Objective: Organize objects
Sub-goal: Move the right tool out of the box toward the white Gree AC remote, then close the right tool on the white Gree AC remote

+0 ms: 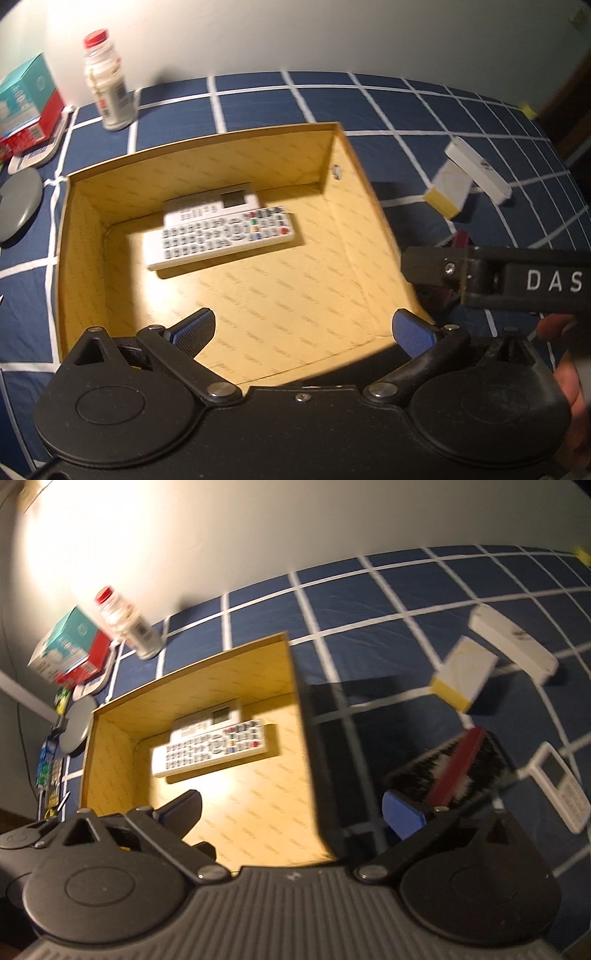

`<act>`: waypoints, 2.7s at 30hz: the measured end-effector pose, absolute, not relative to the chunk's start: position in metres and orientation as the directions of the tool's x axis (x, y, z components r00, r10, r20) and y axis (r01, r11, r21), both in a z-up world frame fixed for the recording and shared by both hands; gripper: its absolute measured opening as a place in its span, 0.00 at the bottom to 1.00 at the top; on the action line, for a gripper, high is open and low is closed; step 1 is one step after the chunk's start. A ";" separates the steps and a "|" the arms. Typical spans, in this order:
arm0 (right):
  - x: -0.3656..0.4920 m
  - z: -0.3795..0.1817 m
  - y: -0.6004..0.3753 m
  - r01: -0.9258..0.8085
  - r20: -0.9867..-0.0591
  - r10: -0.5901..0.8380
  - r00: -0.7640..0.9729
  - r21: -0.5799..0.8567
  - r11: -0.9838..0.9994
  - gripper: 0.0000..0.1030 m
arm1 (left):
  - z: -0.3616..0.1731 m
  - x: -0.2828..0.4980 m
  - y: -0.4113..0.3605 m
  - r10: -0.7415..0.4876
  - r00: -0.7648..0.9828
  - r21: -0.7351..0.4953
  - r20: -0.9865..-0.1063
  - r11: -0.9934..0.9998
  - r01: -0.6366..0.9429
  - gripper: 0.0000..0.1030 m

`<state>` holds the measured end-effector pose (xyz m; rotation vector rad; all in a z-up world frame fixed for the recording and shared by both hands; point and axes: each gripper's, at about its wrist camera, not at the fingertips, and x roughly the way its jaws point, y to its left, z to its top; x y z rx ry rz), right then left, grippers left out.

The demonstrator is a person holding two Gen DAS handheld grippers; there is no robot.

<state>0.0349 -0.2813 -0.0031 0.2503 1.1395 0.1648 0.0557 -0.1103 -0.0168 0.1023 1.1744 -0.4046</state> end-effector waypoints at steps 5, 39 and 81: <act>0.025 -0.004 -0.320 0.086 -0.873 0.220 0.435 0.283 0.955 1.00 | -0.018 0.049 -0.142 -0.269 0.311 -0.126 -0.912 0.902 0.413 1.00; -0.016 -0.095 -0.598 0.727 -0.930 0.024 0.367 0.302 0.617 1.00 | -0.100 0.036 -0.448 -0.273 0.001 -0.139 -0.962 0.495 0.858 1.00; 0.020 -0.172 -0.625 0.788 -0.959 0.128 0.254 0.282 0.547 0.73 | -0.180 0.054 -0.529 -0.155 -0.189 -0.234 -0.970 0.374 0.897 0.77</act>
